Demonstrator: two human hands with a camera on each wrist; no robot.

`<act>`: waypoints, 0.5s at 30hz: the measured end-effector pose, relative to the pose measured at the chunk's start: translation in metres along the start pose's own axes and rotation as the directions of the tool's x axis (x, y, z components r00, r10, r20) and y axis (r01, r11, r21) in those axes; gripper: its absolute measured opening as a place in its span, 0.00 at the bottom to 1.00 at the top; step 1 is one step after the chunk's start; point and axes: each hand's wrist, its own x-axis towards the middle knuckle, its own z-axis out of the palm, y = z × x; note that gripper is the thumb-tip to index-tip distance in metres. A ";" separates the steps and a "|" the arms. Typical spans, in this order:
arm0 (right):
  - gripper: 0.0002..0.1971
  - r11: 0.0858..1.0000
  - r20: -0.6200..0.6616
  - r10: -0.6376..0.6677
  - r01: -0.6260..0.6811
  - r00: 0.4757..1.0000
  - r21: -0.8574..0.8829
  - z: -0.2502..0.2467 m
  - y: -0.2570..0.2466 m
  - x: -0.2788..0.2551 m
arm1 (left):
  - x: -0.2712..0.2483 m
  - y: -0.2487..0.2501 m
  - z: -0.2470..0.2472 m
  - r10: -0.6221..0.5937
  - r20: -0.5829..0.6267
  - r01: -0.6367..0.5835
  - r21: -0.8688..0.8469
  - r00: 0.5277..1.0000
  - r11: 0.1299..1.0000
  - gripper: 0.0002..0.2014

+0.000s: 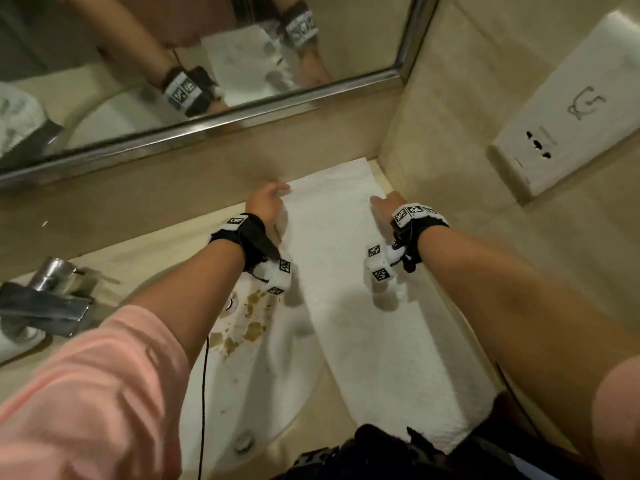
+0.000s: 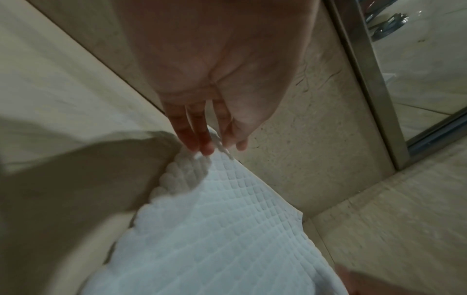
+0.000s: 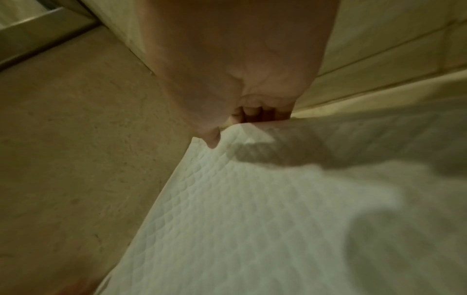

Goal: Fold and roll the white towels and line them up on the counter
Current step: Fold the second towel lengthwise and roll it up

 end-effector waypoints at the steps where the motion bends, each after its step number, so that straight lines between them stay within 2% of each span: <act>1: 0.38 0.999 0.001 0.016 -0.016 1.000 0.036 -0.002 -0.007 0.007 | 0.004 0.001 0.000 0.006 -0.008 -0.006 0.006 1.000 1.000 0.21; 3: 0.37 0.998 -0.005 0.024 -0.024 1.000 0.063 -0.007 -0.020 0.019 | 0.011 0.003 -0.001 0.001 -0.052 0.003 0.076 0.999 0.997 0.21; 5: 0.36 0.996 -0.020 0.044 -0.042 0.999 0.083 -0.010 -0.030 0.031 | 0.016 0.004 0.000 0.051 -0.089 -0.032 0.203 0.995 0.979 0.19; 9: 0.27 0.991 -0.059 0.060 -0.052 0.996 0.125 -0.017 -0.038 0.045 | 0.023 0.000 0.007 0.063 -0.041 -0.042 0.390 0.997 0.920 0.13; 12: 0.24 0.994 -0.014 0.041 -0.040 0.999 0.102 -0.021 -0.045 0.054 | 0.024 0.000 0.009 0.055 -0.001 -0.047 0.497 0.998 0.867 0.12; 14: 0.21 0.982 0.024 0.013 -0.018 1.000 0.186 -0.015 -0.043 0.071 | 0.023 0.003 0.009 0.074 0.010 -0.068 0.548 0.997 0.834 0.16; 15: 0.17 0.956 0.010 -0.013 0.010 1.000 0.294 -0.012 -0.044 0.075 | 0.022 0.004 0.009 0.085 0.015 -0.078 0.572 0.996 0.816 0.18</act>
